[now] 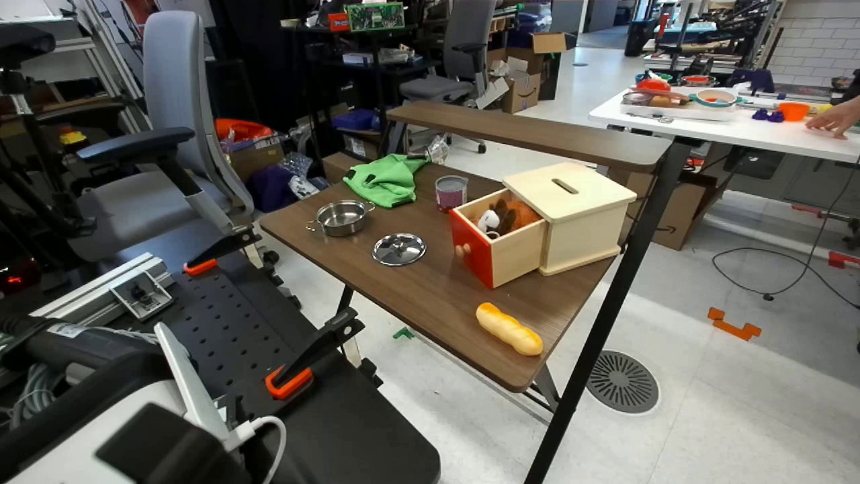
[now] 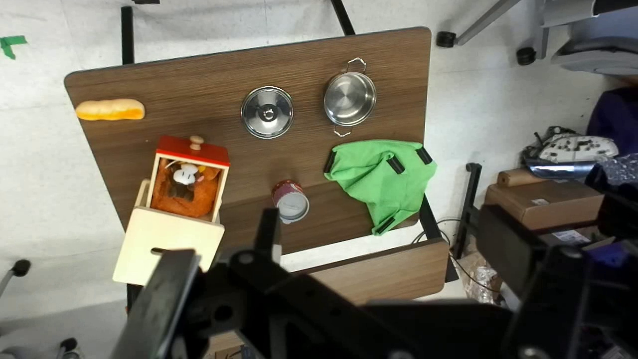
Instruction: Fold the cloth
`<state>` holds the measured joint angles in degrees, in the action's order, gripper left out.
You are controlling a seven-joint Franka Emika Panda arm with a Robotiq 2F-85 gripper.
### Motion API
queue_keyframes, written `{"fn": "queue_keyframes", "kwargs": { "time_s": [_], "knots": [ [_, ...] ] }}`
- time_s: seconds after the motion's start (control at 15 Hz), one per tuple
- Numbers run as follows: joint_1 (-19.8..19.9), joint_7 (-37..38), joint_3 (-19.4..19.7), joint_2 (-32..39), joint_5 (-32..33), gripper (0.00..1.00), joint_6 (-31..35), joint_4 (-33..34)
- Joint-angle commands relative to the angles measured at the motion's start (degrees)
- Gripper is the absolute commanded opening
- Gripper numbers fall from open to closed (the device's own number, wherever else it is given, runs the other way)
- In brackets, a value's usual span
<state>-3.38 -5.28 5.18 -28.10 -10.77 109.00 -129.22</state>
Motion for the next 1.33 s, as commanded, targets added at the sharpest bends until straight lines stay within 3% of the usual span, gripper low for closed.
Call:
{"fn": "queue_keyframes", "kwargs": {
  "time_s": [0.0,0.2,0.47,0.87,1.27],
  "knots": [
    [1.0,-0.4,-0.8,0.1,-0.4,1.00,-0.2,0.1],
    [1.3,-0.1,-1.1,0.5,0.4,1.00,0.2,-0.5],
    [2.0,1.3,-3.2,3.5,3.2,1.00,8.6,-7.2],
    [1.4,9.3,-6.4,18.6,5.9,1.00,20.1,-9.9],
    [0.1,15.4,-8.5,35.5,5.8,1.00,29.2,-4.5]
  ]
}}
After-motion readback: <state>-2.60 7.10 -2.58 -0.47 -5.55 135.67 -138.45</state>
